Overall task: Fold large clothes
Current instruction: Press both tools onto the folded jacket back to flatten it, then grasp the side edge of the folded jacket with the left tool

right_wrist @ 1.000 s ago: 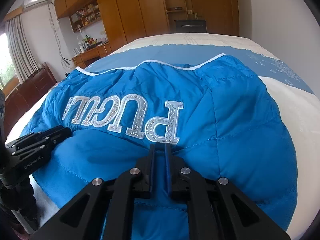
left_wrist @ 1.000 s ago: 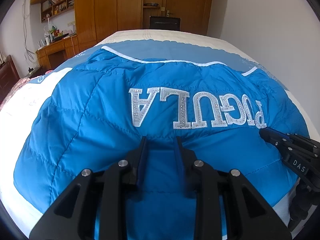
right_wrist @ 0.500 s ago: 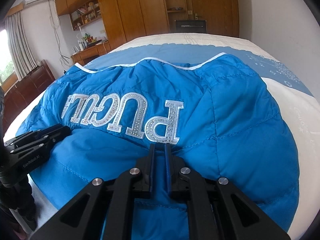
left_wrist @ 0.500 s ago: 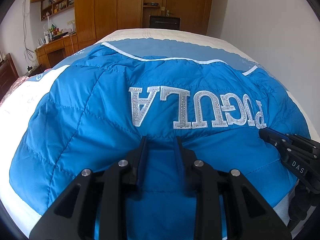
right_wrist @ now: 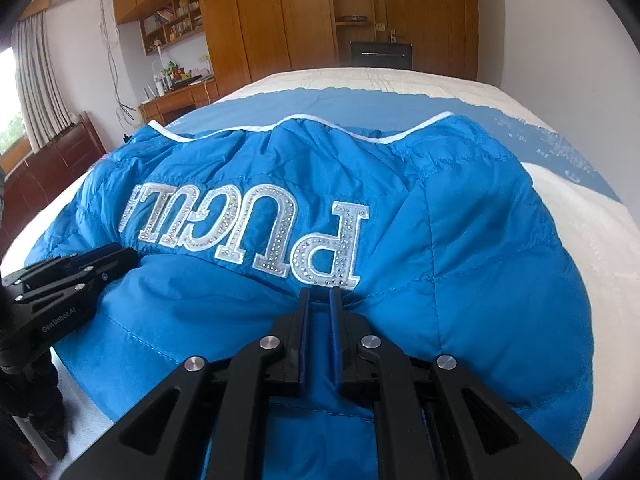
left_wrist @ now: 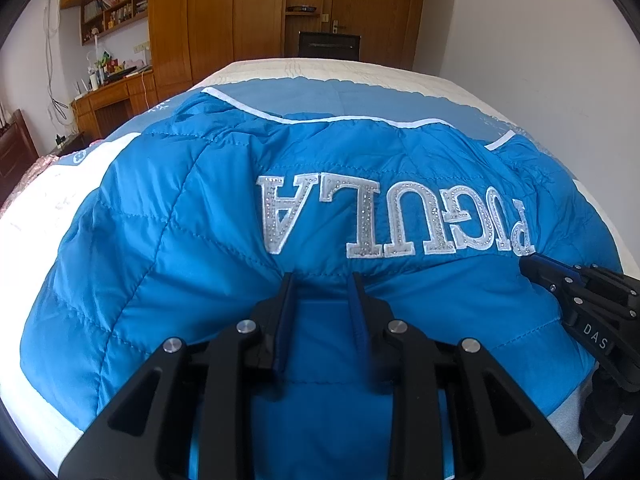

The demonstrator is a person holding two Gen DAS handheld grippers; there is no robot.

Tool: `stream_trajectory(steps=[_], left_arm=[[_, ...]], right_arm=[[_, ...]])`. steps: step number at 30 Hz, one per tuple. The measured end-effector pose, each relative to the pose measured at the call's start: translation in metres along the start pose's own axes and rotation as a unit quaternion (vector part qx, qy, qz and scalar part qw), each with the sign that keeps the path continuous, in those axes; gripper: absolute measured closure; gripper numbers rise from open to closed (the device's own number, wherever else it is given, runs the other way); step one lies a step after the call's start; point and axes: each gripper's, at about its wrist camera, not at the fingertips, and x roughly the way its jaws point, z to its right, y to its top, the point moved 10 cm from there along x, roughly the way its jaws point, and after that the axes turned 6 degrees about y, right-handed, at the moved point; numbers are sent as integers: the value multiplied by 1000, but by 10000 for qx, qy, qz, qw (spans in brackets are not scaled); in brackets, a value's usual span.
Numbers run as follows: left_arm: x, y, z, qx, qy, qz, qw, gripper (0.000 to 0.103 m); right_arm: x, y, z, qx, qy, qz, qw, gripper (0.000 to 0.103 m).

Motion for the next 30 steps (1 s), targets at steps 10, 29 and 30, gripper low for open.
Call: stream_trajectory(steps=[10,29,30], left_arm=[[-29,12,-18,-206,-80,-65,9997,50],[-30,33,-183,-1491,-377,-472,9870,29],[-25,31,-184,-1552,-528,-535,9850,28]], right_arm=[[-39,17,6,212,629,11,9978,68],[-51,25,136,2016,1653,-770,9624,31],[-47,23,137,2049,1702,-815,9604,31]])
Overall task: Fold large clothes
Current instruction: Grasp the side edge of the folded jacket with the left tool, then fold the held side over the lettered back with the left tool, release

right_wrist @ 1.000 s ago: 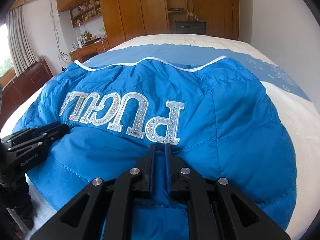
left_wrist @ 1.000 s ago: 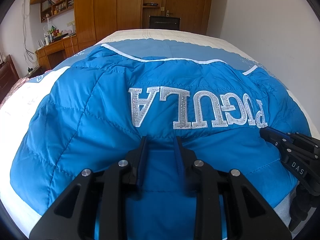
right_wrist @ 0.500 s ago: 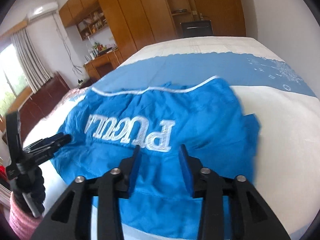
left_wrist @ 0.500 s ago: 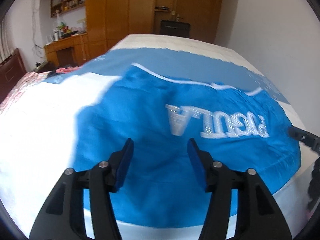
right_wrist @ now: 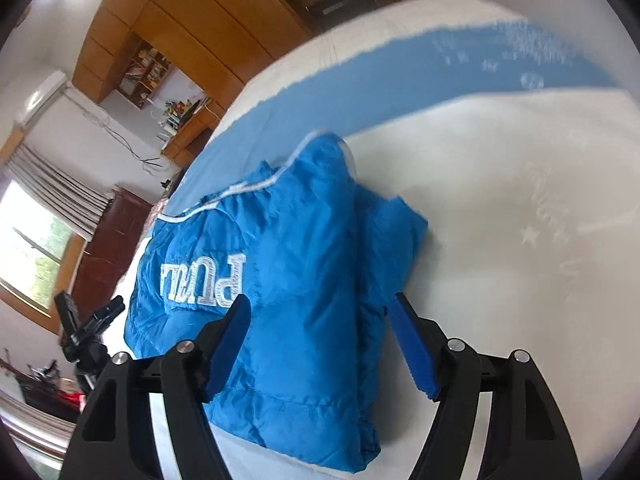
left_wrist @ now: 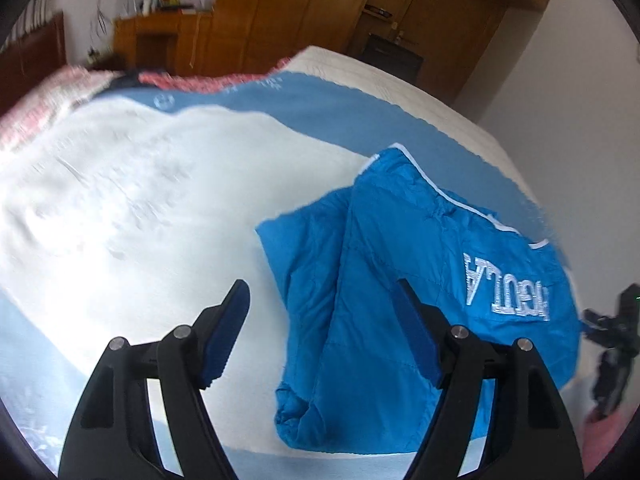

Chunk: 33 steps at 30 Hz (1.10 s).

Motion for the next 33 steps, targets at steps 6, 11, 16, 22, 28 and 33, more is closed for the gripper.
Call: stream_trajectory(steps=[6,11,16,22,28,33], left_arm=[[22,-8,0,-243,-401,-233,9986,26],[39,-10,12,-310,-936,-488,9939,24],[62,-14,22,-300,-993,-743,9918,23],[68,-14,30,-334,-1021,-750,9914,24],[64,-13,40,-346,-976,-666,9924,55],[49,-10,49,-365,-603,-379,9968,80]], right_arm=[[24,0,17,461,540,-258,9971,29],[37,4,25,655,850,-338,9937,29],[43,8,23,536,973,-395,9930,29],[52,12,14,347,1010,-426,9934,29],[56,9,6,233,995,-425,9939,54],[43,8,-4,179,1070,-355,9935,76]])
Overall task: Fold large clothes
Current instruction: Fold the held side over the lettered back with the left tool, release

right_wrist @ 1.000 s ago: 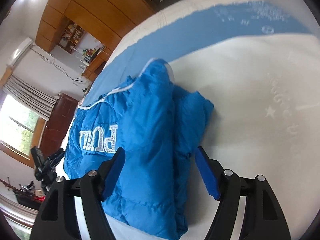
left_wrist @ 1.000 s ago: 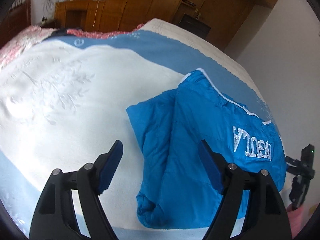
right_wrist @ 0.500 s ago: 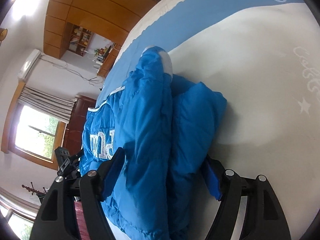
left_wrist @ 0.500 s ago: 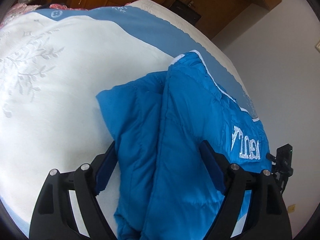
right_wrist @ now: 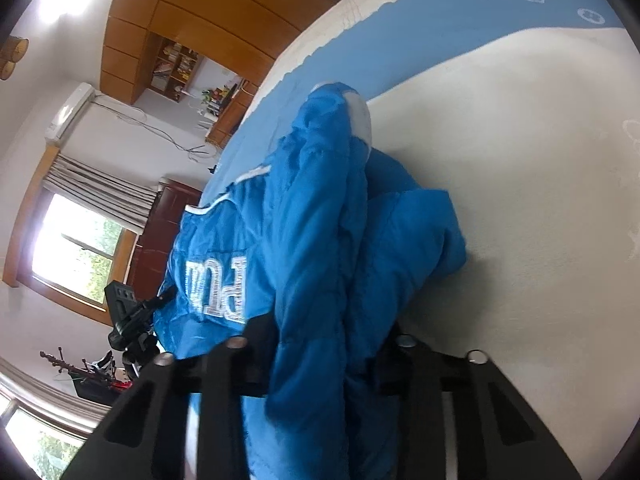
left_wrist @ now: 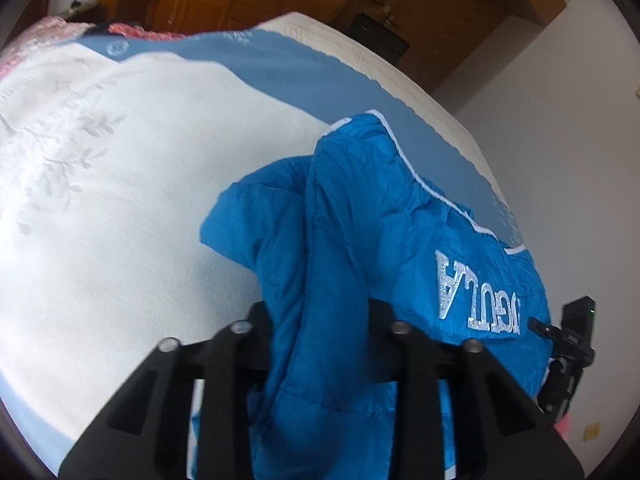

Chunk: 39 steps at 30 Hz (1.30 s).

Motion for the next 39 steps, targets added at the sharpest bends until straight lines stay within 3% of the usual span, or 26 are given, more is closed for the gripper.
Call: stream_trajectory(steps=[4,16,30,39], left_arm=[[-24,2,16,214,179,319,9991,87],[-120,-19,63,767,-135,798,9938,88],[-175,-111,63,1067,-134,672,9919,87],[-157,-134,45,987,4,566,9935,86]], right_arm=[[-17,0,-26,-308,1,168,9994,80],[-88,-42,-100,-1001,-83,307,9945,82],[-138,-125,-112,-1069,-104,177,9941,82],[-139,-148,-93,-938,-171,142,9953,82]])
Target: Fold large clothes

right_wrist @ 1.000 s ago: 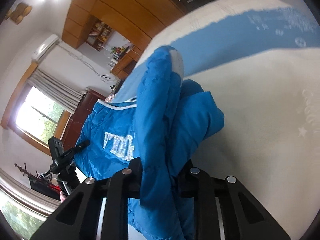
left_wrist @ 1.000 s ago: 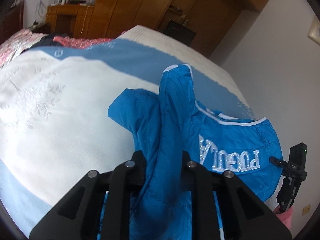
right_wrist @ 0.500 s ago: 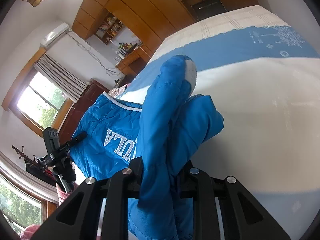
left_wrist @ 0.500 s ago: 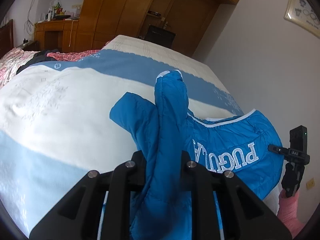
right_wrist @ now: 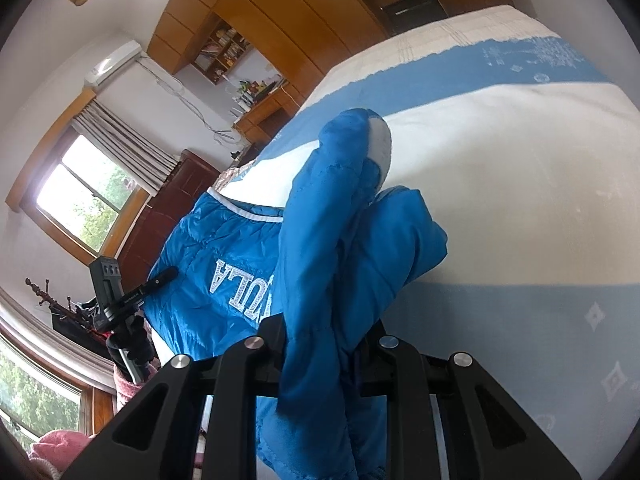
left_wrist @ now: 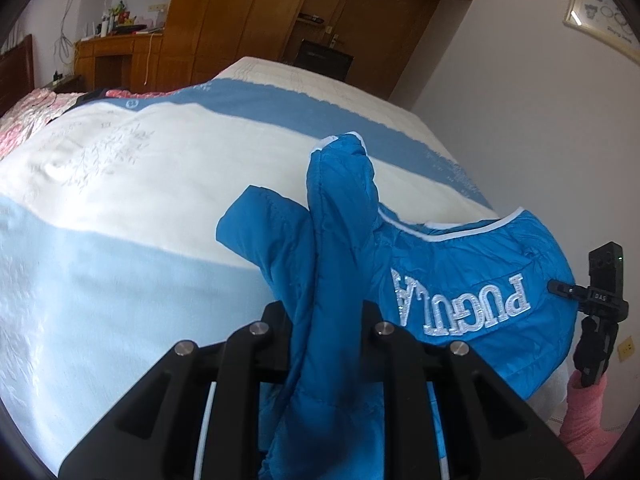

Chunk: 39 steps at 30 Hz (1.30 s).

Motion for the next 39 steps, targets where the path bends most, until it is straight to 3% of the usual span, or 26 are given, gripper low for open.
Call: stream_trajectory(steps=[9,14,22,27,31,35,39], left_arm=[[43,-35,-35,-187,227,-342,9990,78],[53,-50,-39,-123,315,-272,9991,69],[58,-58,-41,-155,503,-49,9986,65],[45,-60,-44,-259,638,-143,9975,59],[15,-58,-48,-207,938,-3,9954,51],[-23,-53,-48,-294,1103,317,9930,51],[-51,-51,-22,-111,1308,542,9899,51]], right_arm=[[24,-26,58,606,-373,-215,9972,80],[36,-36,77,796,-200,-143,9965,77],[44,-44,85,710,-262,56,9971,72],[33,-50,78,426,-767,147,9960,53],[8,-52,63,71,-1215,343,9920,53],[-25,-56,42,-315,-1697,647,9829,53],[-33,-63,14,-627,-1962,716,9759,66]])
